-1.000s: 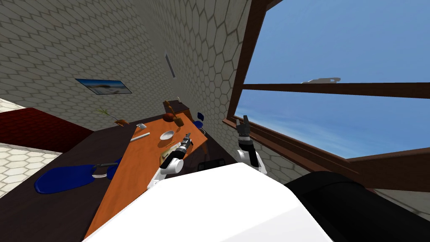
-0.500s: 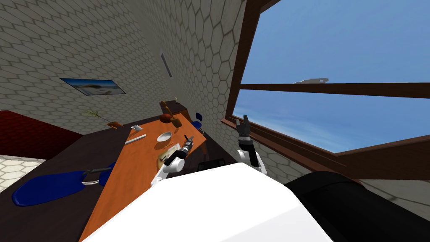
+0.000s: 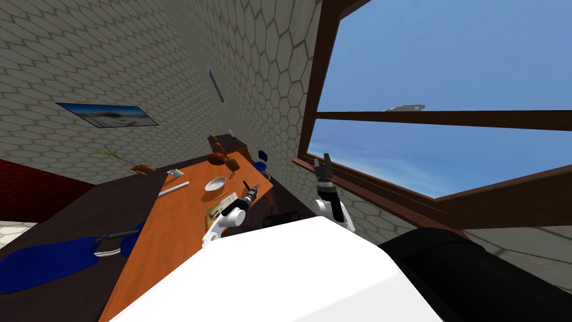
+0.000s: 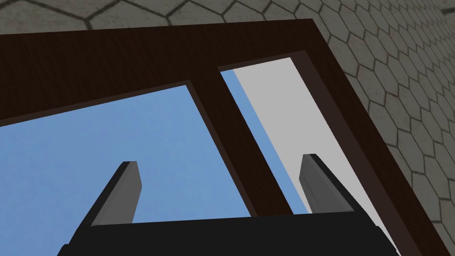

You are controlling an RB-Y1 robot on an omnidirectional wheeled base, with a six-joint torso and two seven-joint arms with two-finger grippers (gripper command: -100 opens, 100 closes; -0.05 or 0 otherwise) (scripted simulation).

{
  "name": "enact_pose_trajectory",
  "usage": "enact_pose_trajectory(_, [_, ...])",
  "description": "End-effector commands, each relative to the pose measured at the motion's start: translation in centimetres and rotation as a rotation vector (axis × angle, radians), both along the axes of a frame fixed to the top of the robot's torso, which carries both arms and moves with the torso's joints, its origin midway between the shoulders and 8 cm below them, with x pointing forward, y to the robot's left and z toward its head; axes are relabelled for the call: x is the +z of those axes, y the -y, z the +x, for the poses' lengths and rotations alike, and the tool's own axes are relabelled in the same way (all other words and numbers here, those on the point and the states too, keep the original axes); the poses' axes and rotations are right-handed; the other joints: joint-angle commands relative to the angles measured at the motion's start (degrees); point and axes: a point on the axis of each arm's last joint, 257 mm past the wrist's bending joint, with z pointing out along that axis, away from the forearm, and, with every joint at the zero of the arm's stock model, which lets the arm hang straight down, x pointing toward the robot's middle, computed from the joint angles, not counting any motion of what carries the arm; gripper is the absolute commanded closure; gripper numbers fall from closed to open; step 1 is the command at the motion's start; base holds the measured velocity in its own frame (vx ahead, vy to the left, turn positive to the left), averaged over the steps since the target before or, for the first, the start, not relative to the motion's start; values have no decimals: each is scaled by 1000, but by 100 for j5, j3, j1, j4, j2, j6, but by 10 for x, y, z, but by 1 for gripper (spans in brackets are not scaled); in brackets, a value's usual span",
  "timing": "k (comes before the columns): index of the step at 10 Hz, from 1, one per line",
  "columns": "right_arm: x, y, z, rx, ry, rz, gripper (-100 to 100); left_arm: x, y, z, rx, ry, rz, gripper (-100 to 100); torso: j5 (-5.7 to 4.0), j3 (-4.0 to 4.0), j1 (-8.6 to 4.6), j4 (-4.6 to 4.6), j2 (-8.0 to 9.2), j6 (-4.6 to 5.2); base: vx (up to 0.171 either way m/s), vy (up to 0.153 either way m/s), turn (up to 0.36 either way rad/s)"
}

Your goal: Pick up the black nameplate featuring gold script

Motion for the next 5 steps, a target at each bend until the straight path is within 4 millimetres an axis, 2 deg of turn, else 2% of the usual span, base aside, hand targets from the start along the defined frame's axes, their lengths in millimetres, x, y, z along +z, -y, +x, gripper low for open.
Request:
enact_pose_trajectory(1, [0,0,0,0,0,0,0,-20,-3,-5,-29,-64,30,-100,0,0,0,0,0,0,6,-1,-93])
enact_pose_trajectory(2, [0,0,0,0,0,0,0,-23,-2,-8,-32,-81,33,-100,0,0,1,0,-1,1,7,2,-48])
enact_pose_trajectory(3, [0,0,0,0,0,0,0,-37,-8,-11,-53,-127,61,-100,0,0,0,0,-1,0,9,0,-109])
enact_pose_trajectory(4, [0,0,0,0,0,0,0,-39,-7,-14,-56,-141,62,-100,0,-1,1,0,-2,1,7,2,-52])
enact_pose_trajectory(5, [0,0,0,0,0,0,0,-51,-15,-16,-75,-183,91,-100,0,-1,1,0,-1,-1,10,-1,-95])
